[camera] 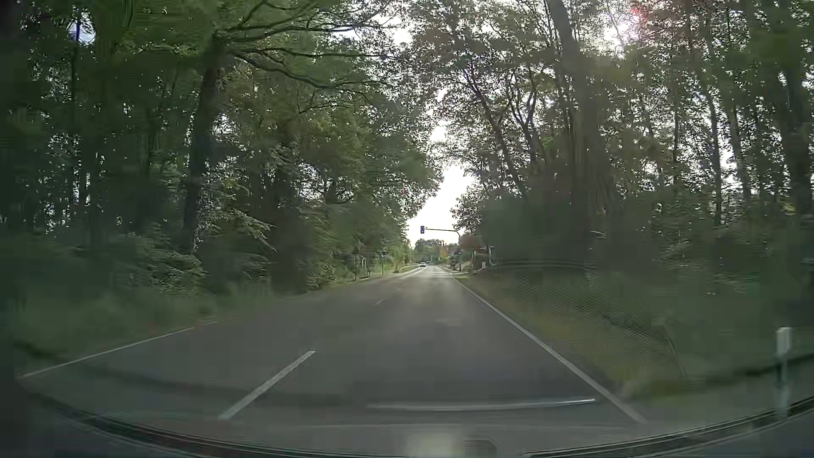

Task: Follow the waypoints while adhering to traffic rules and regulations

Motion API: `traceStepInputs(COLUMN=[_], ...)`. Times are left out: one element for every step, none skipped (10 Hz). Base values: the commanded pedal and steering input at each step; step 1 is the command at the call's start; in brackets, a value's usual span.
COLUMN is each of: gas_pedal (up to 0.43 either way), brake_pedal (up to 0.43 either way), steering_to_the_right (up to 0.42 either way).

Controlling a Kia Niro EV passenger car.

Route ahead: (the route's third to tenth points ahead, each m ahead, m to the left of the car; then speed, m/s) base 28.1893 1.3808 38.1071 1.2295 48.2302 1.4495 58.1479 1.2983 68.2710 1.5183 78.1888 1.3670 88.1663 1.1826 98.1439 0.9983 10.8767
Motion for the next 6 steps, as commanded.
traceStepInputs(gas_pedal=[0.047, 0.087, 0.11, 0.118, 0.138, 0.15], brake_pedal=[0.03, 0.03, 0.03, 0.03, 0.03, 0.03], steering_to_the_right=[0.002, 0.002, 0.002, 0.001, 0.001, 0.001])
